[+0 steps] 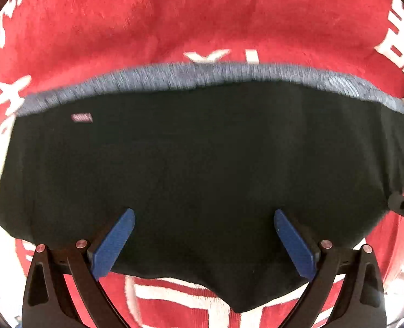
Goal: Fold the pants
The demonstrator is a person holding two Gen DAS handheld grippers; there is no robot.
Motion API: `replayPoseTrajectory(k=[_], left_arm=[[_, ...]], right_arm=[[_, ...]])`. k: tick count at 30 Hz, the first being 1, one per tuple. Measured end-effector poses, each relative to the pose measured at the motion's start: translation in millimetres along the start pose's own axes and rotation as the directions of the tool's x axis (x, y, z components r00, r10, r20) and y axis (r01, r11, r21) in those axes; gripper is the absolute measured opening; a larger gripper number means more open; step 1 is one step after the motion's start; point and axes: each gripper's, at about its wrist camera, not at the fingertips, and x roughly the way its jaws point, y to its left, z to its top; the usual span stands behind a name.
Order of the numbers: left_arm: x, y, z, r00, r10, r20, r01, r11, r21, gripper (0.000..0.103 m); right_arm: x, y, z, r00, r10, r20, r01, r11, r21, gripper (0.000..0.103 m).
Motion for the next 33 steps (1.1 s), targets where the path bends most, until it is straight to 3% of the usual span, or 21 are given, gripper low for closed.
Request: replayPoseTrajectory(k=[1,3,5,9,13,14,17,22,26,29,33], left_arm=[[-6,-2,8,1.000,-0.004,0.031,0.005,1.000,-0.005,0.102],[-15,-8,28,0.997,-0.020,0.076,0.022,1.000,-0.018,0.102],[-15,-19,52,0.995,-0.030,0.095,0.033,0.999,-0.030,0.102],[4,-44,93,0.992,0.029,0.119,-0.024,0.999,-0.041,0.102],[35,-47,103,0.994,0.097,0.055,-0.093,0.992,-0.083,0.103],[39,-43,102,0.996,0.074,0.052,-0.068,0.991,-0.113,0.103],[37,-32,91,0.997,0.033,0.065,-0.022,0.986,-0.163,0.103],[31,-32,76,0.994,0.055,0.091,-0.042,0.990,-0.138,0.103],[27,-47,75,0.990,0.082,0.112,-0.069,0.991,-0.114,0.103],[25,-54,77,0.989,0.094,0.112,-0.082,0.990,-0.110,0.103],[9,-76,84,0.989,0.132,0.069,-0.125,0.988,-0.094,0.103]], right_arm=[[-4,4,6,1.000,0.008,0.011,-0.008,1.000,-0.014,0.015],[-12,14,24,0.998,0.013,0.054,-0.010,0.997,-0.072,0.032],[-11,23,43,0.997,0.005,0.074,0.003,0.994,-0.111,0.042],[9,42,81,0.997,0.000,0.081,0.014,0.985,-0.173,0.041],[38,36,106,0.998,-0.043,0.036,0.049,0.980,-0.191,0.032],[39,31,109,0.998,-0.052,0.044,0.060,0.979,-0.195,0.025],[22,7,114,0.991,-0.078,0.106,0.097,0.977,-0.187,0.020],[-16,-57,134,0.956,-0.223,0.192,0.248,0.962,-0.115,0.022],[-51,-118,146,0.880,-0.394,0.263,0.418,0.907,-0.040,0.022],[-68,-149,152,0.908,-0.337,0.250,0.345,0.939,0.011,0.021],[-92,-148,141,0.922,-0.306,0.237,0.304,0.952,0.043,0.040]])
